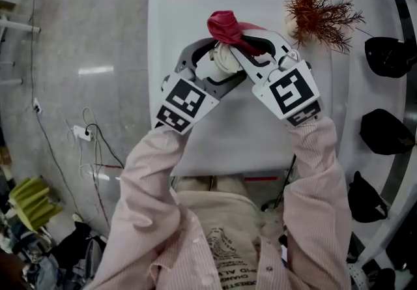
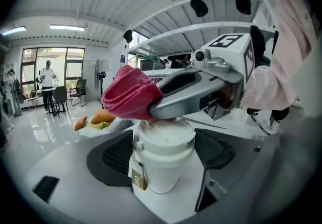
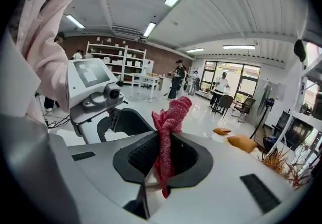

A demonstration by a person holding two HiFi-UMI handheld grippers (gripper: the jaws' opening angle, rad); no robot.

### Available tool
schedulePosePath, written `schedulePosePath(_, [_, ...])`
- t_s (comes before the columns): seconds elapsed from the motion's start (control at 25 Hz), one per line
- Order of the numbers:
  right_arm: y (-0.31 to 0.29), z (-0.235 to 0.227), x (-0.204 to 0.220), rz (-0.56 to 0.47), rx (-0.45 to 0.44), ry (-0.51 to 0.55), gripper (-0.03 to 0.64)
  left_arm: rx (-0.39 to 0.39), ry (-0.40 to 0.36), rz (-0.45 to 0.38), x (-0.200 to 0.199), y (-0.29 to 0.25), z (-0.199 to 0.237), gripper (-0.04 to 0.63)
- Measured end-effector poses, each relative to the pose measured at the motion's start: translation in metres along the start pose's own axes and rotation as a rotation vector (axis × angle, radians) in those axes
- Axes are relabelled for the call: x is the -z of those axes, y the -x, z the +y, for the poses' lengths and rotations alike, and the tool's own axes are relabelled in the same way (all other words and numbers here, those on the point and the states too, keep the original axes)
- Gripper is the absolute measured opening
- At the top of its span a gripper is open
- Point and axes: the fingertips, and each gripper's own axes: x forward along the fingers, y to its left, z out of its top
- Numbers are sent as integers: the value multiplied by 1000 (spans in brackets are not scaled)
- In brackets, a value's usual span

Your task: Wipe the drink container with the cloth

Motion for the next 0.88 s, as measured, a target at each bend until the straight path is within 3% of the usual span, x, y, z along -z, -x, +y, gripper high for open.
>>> schedulePosePath(0.88, [11, 30, 8, 89, -79, -51, 48, -1, 3, -22, 0, 2, 1, 383])
